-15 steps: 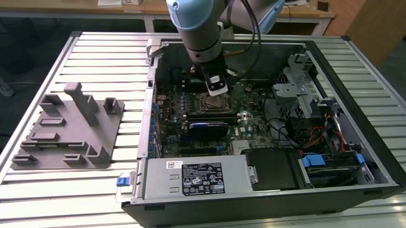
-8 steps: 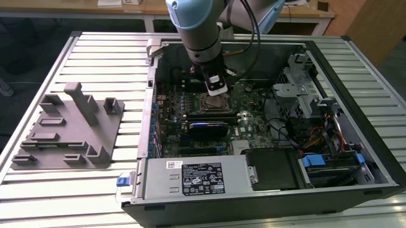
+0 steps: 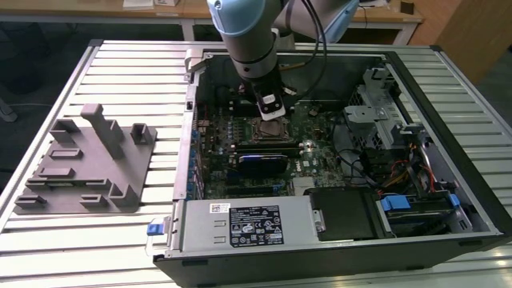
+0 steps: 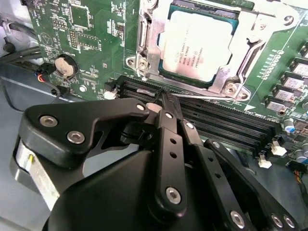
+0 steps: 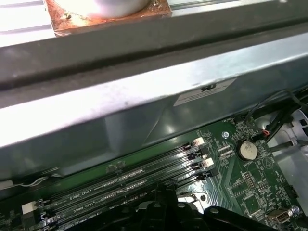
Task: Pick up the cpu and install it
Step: 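Install the first cpu locking lever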
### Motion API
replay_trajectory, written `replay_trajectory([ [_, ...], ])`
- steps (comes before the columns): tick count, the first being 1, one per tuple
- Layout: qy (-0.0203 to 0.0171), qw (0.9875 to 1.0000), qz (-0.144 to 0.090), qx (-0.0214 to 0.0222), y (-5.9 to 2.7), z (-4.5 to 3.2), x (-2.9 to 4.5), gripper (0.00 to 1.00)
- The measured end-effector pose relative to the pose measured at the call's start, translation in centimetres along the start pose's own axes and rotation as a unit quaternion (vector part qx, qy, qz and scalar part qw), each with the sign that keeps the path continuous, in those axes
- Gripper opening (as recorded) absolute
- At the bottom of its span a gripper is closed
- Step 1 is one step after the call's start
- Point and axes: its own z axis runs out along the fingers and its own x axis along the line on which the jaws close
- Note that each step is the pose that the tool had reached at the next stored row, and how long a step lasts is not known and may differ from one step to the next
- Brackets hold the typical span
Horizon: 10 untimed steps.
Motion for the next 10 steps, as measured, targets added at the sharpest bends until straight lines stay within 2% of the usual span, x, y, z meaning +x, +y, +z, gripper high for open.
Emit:
replay_trajectory([
  [2, -0.0008, 1.0000, -0.001, 0.0015, 0.01, 0.07, 0.06, 0.11],
  [6, -0.0052, 0.9999, -0.004, 0.0122, -0.04, 0.21, 0.10, 0.11],
  [10, -0.0079, 0.9998, -0.006, 0.0192, -0.09, 0.32, 0.11, 0.11],
])
